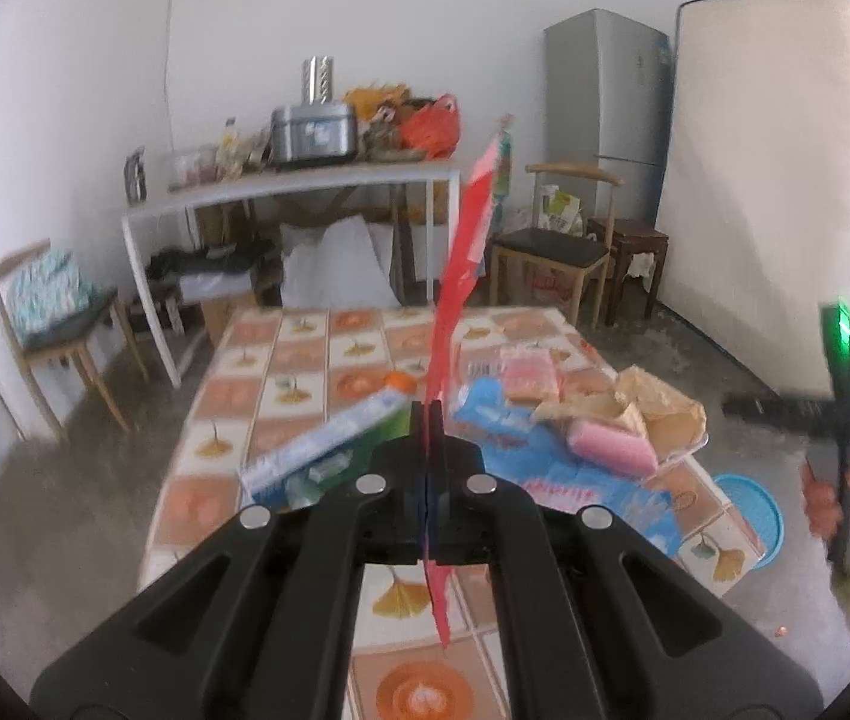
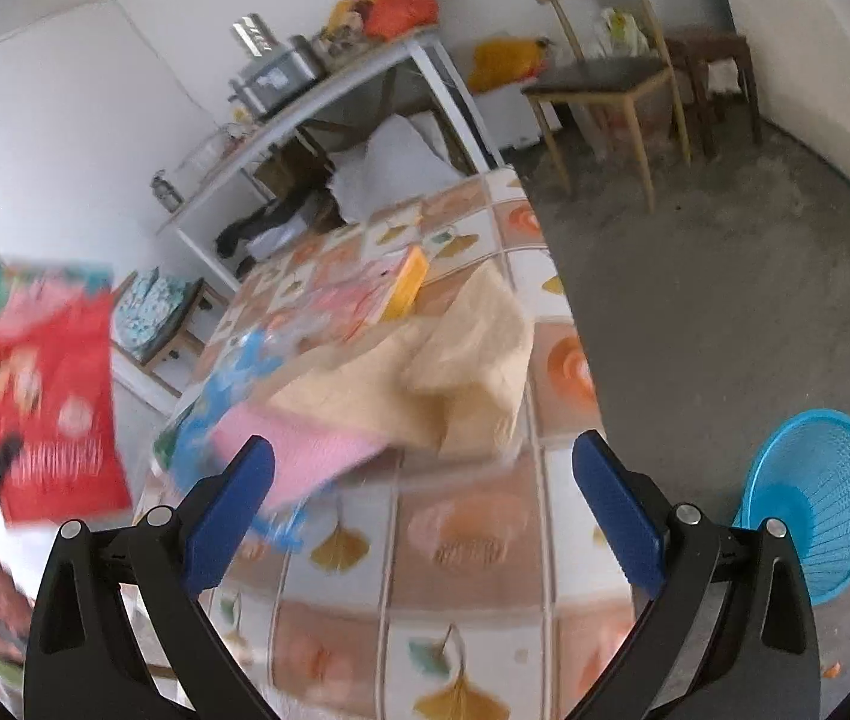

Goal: Collect trash
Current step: 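Grasp the brown paper bag with the right tool while the left tool holds the red packet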

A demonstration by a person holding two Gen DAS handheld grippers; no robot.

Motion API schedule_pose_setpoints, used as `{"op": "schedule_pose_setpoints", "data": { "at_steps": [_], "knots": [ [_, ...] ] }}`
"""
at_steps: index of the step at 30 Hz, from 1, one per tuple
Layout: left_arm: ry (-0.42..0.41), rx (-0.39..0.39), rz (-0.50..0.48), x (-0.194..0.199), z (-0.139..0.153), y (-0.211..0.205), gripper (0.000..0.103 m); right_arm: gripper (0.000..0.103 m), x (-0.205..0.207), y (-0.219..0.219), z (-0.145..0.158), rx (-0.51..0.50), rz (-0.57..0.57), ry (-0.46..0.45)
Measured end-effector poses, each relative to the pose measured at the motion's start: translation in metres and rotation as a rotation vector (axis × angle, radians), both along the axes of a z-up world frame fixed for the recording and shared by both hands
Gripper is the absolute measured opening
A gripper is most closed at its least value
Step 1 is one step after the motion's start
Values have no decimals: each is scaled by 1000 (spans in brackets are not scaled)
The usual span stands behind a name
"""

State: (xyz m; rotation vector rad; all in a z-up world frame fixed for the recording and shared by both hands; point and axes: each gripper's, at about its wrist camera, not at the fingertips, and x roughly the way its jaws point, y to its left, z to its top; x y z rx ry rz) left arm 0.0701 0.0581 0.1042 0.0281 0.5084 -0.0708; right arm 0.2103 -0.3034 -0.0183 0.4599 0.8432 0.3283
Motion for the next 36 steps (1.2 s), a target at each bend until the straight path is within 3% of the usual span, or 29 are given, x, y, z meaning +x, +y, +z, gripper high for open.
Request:
{"op": "schedule_pose_setpoints", "data": {
  "at_steps": [8, 11, 13, 18, 24, 27, 32, 35, 36],
  "knots": [
    [14, -72, -19, -3, -22, 33, 0, 96, 94, -2, -30, -15, -14, 195],
    [13, -88, -35, -1, -26, 40, 0, 74, 110, 10, -39, -3, 9, 234],
    [15, -98, -44, 1, -29, 44, 0, 51, 113, 13, -40, -10, 16, 249],
    [20, -121, -54, 3, -36, 49, 0, 15, 110, 28, -24, -88, 22, 198],
    [21, -139, -58, 3, -38, 52, 0, 11, 101, 52, 7, -85, 99, 101],
    [22, -141, -57, 3, -38, 52, 0, 11, 94, 73, 23, -166, 128, 50],
    [29, -154, -53, 3, -43, 54, 0, 11, 82, 106, 41, -470, 100, -62],
    [32, -161, -52, 4, -44, 54, 0, 11, 71, 130, 42, -752, 83, -160],
    [32, -163, -53, 4, -45, 55, 0, 10, 67, 136, 43, -755, 117, -174]
  ]
}}
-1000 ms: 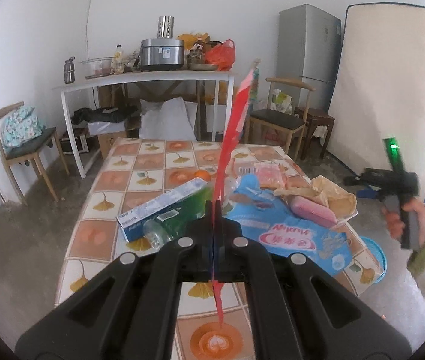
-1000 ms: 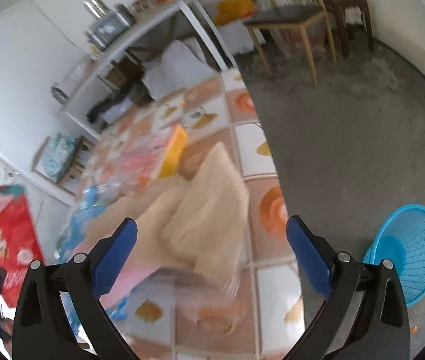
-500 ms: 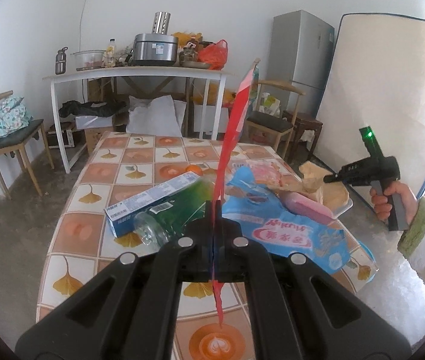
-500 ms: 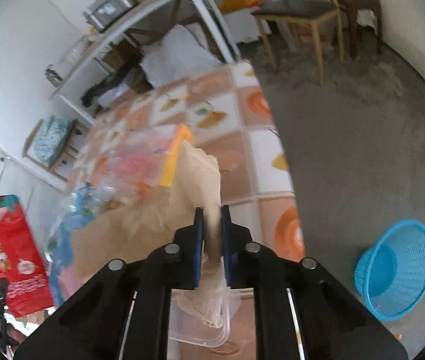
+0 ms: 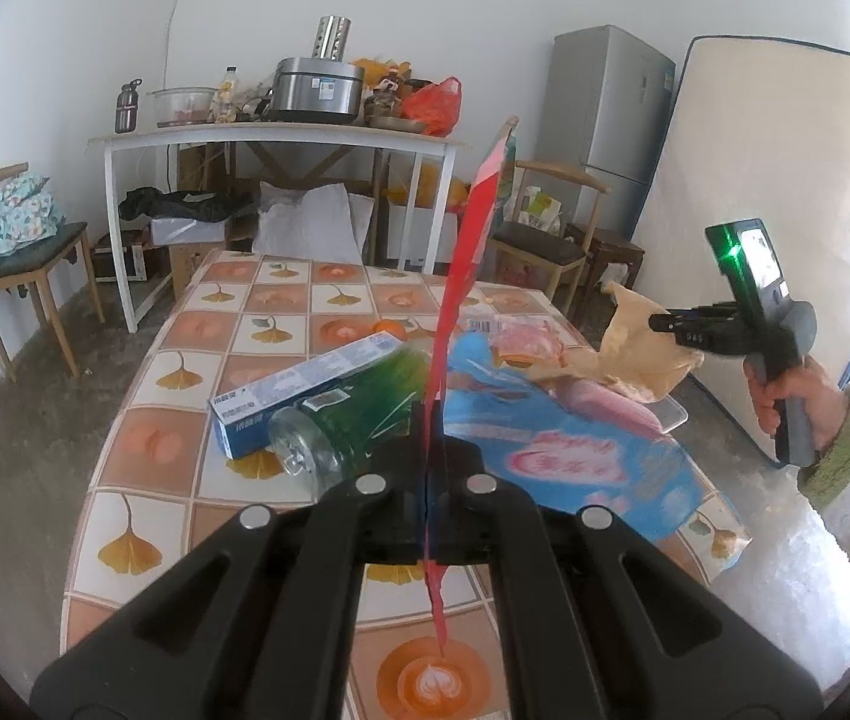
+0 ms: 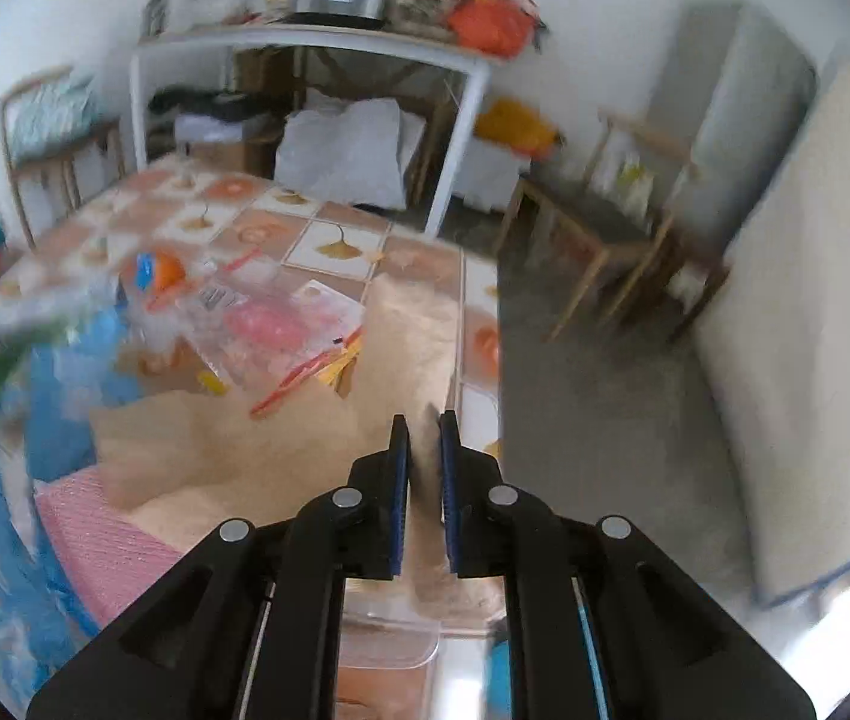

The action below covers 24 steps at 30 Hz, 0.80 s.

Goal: Collect trash
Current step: 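Grasp the brown paper bag with the right tool while the left tool holds the red packet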

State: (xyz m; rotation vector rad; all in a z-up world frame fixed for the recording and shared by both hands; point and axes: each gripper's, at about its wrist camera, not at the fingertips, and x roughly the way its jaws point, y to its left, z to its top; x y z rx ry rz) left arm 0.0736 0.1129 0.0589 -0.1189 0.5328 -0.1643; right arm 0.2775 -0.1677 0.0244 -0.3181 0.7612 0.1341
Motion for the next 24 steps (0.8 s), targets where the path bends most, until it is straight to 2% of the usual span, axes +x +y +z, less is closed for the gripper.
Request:
{"op": "schedule_pose_setpoints", "data": {
  "at_steps": [3, 5, 9, 11, 12, 13, 18, 24],
  "knots": [
    [1, -2, -1, 0, -1, 0, 0, 10, -5, 6, 3, 103, 83, 61],
    [1, -6, -3, 1, -1, 0, 0, 11, -2, 5, 1, 217, 124, 126],
    [2, -3, -10, 1, -1, -1, 0, 12, 10, -3, -13, 382, 127, 254],
    [4, -1, -11, 1, -2, -1, 0, 23, 13, -6, -21, 446, 135, 315],
    [4, -3, -9, 1, -2, -1, 0, 39, 16, -7, -26, 476, 140, 349],
    [4, -5, -8, 1, -2, -1, 0, 49, 17, -3, -30, 494, 142, 369],
    [11, -5, -8, 1, -3, -1, 0, 64, 21, 13, -38, 513, 185, 435],
    [19, -6, -10, 3, -5, -1, 0, 72, 20, 50, -34, 337, 255, 442]
  ]
}}
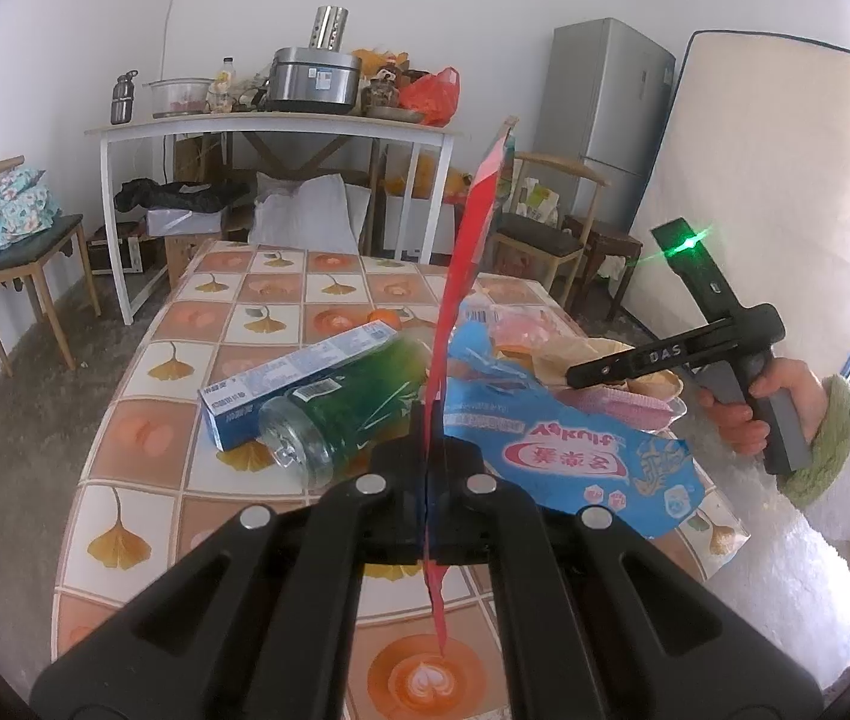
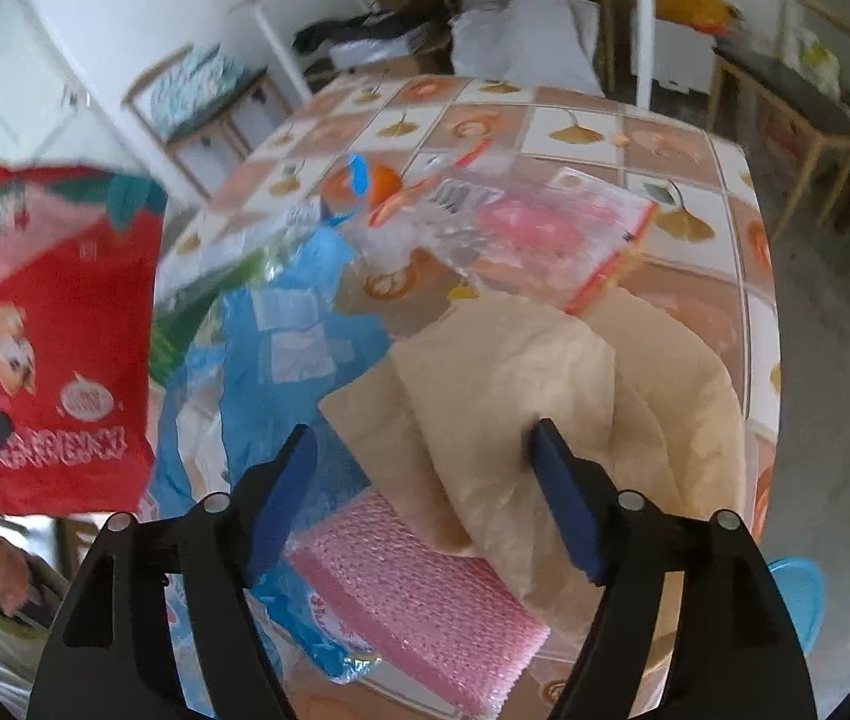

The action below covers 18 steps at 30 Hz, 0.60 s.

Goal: Collect trash
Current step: 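Grasp the brown paper bag with the right tool while the left tool holds the red packet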

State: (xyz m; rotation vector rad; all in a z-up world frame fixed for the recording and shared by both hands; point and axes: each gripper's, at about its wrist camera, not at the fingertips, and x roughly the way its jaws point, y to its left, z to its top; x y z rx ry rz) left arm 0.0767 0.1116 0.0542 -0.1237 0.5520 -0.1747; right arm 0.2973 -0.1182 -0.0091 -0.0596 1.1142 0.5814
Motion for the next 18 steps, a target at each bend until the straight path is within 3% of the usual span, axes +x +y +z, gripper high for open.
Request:
{"op": "schedule_pose_setpoints", "data": {
  "at_steps": [3, 5, 7, 10, 13, 16, 18],
  "knots": [
    [0, 0, 0, 0, 0, 0, 0, 72, 0, 10, -1, -125, -13, -32],
    [-1, 0, 0, 0, 0, 0, 0, 71, 3, 12, -4, -144, -34, -18],
    [0, 0, 0, 0, 0, 0, 0, 53, 7, 9, -7, -126, -58, 16],
    [-1, 2, 1, 0, 0, 0, 0, 38, 10, 2, -10, -94, -100, 45],
    [-4, 5, 2, 0, 0, -1, 0, 15, 11, -8, -9, -53, -136, 51],
    [-9, 9, 8, -1, 1, -2, 0, 6, 11, -22, -3, -1, -183, 37],
    [-17, 11, 17, -3, 4, -3, 0, 5, 9, -36, 5, 60, -218, 19]
  ]
}}
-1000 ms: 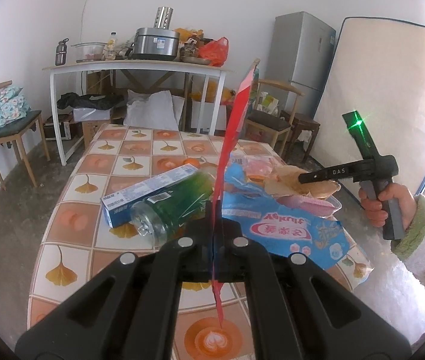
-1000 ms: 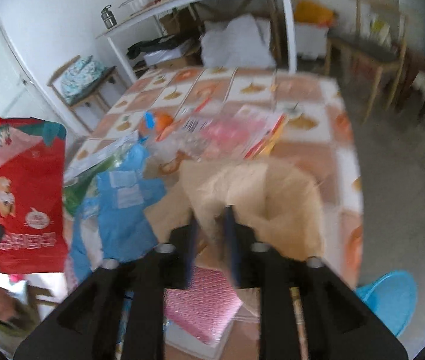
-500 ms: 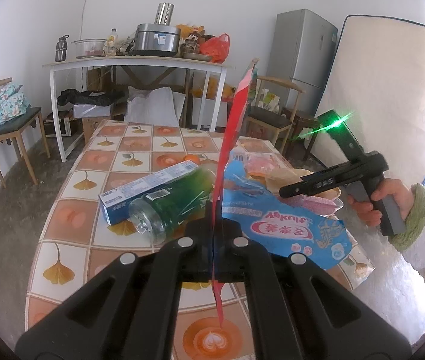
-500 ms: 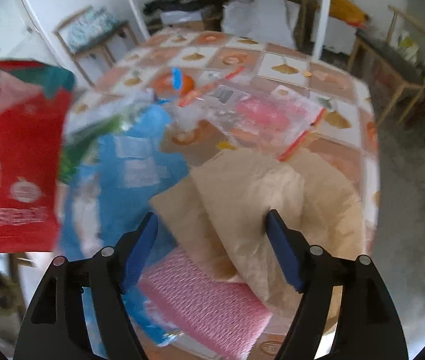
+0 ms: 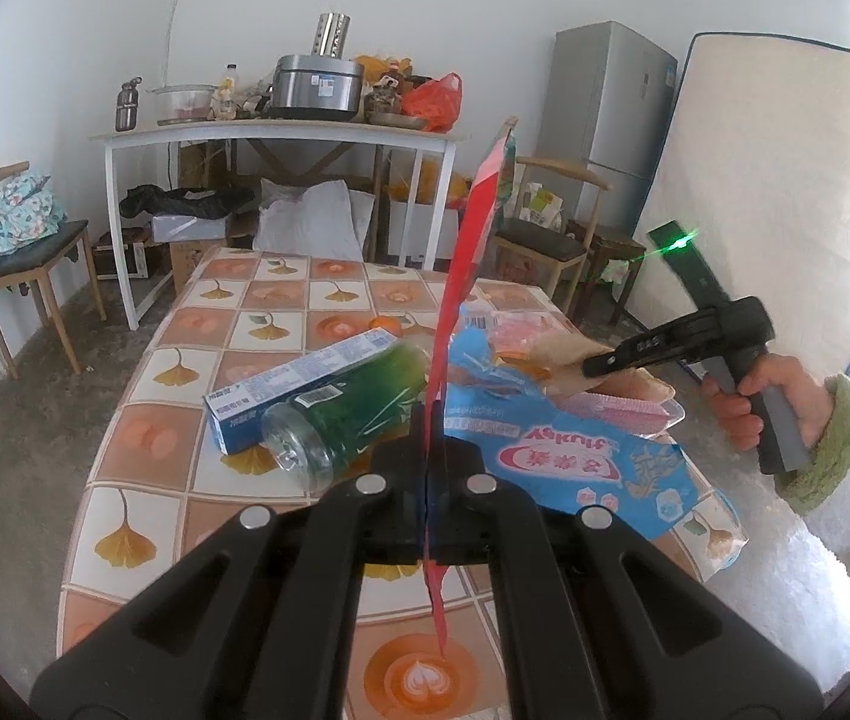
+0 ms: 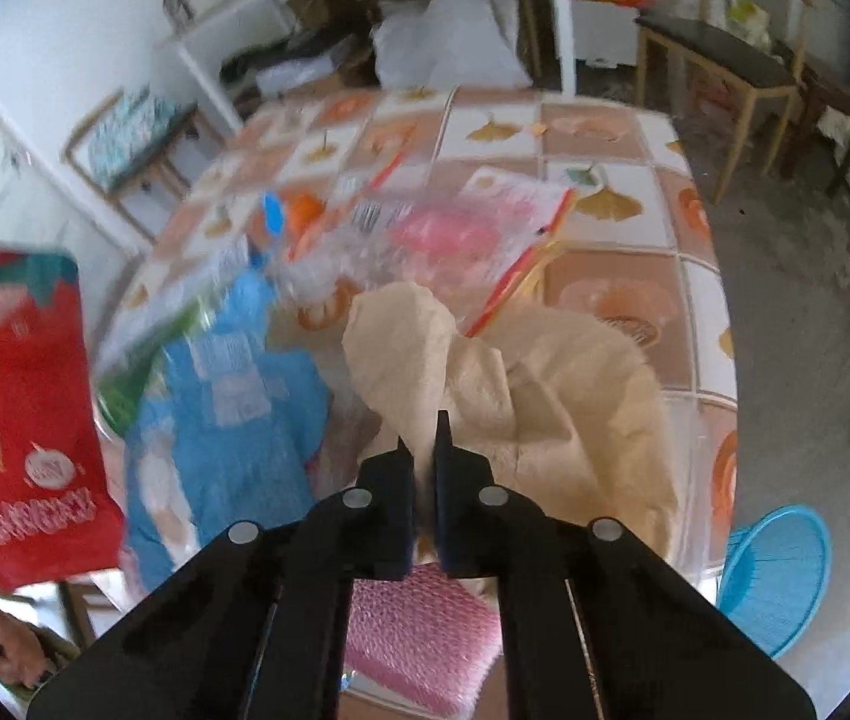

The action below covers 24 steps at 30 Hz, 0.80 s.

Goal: Collect trash
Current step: 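Grasp the brown paper bag with the right tool while the left tool holds the red packet, then drop the red packet from the left tool into the blue basket while the right tool drops the paper bag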

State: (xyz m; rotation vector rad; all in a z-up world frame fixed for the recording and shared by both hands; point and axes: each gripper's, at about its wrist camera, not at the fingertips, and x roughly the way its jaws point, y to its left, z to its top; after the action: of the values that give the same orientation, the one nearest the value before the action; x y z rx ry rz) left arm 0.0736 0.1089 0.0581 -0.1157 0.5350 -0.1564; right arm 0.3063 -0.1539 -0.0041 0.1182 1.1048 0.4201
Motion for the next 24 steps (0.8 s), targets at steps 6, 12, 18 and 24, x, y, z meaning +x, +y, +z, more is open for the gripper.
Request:
{"op": "schedule_pose_setpoints", "data": {
  "at_steps": [6, 12, 18, 24],
  "knots": [
    [-45, -1, 21, -16, 18, -3, 0, 4, -21, -42, 36, 139, -74, -103],
    [-118, -10, -40, -34, 51, -30, 0, 4, -59, -97, 72, 232, -145, -194],
    [-148, -56, -227, -33, 79, -90, 0, 4, -105, -171, 86, 287, -252, -250],
    [-52, -110, -478, 1, 79, -185, 0, 4, -154, -257, 69, 305, -418, -247]
  ]
}}
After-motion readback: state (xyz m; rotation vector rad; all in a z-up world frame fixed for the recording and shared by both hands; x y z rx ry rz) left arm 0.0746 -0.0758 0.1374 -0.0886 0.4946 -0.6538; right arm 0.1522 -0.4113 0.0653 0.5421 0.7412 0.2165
